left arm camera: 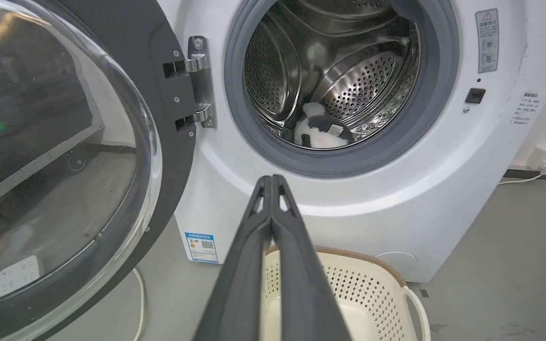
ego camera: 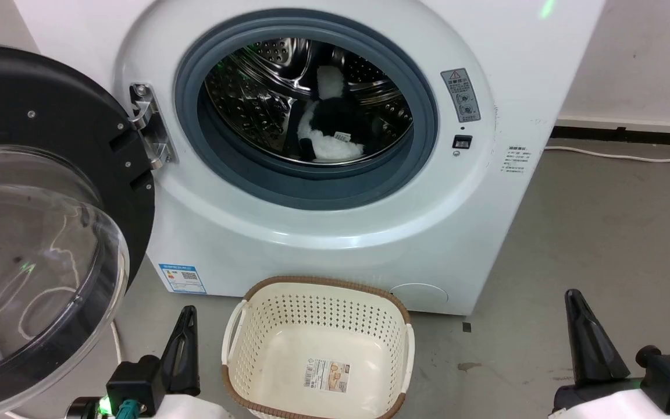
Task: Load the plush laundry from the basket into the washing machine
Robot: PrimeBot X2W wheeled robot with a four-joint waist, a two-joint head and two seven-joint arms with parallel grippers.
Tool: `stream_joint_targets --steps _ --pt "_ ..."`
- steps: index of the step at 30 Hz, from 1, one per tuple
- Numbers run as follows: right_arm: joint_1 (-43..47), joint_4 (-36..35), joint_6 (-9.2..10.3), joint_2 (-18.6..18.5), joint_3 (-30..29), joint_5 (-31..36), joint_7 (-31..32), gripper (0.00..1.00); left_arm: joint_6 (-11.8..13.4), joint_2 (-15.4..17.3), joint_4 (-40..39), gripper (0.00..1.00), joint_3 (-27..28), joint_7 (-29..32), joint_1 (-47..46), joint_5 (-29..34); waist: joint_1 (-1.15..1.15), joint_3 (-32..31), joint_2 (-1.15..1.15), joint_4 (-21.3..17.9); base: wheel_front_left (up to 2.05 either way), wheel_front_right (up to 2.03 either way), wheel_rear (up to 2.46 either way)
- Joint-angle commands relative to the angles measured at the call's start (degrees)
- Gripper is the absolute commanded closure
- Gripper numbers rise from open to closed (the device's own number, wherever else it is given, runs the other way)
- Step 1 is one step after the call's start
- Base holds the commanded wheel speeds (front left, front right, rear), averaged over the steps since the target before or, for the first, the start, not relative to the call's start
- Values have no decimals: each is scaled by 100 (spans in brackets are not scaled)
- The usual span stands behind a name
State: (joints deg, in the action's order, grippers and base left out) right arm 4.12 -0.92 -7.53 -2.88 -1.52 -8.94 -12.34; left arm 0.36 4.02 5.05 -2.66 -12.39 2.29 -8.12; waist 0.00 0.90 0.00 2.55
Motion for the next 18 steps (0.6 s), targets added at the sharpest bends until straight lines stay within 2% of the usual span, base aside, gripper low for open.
stream_joint_targets --steps 1,18 --pt "-67 12 0 0 6 65 33 100 -6 -19 -48 100 23 43 -41 64 0 -1 0 -3 0 0 0" --pt "-125 26 1 0 31 203 233 100 -11 -35 -124 100 64 242 -73 189 0 -16 0 -45 0 0 0"
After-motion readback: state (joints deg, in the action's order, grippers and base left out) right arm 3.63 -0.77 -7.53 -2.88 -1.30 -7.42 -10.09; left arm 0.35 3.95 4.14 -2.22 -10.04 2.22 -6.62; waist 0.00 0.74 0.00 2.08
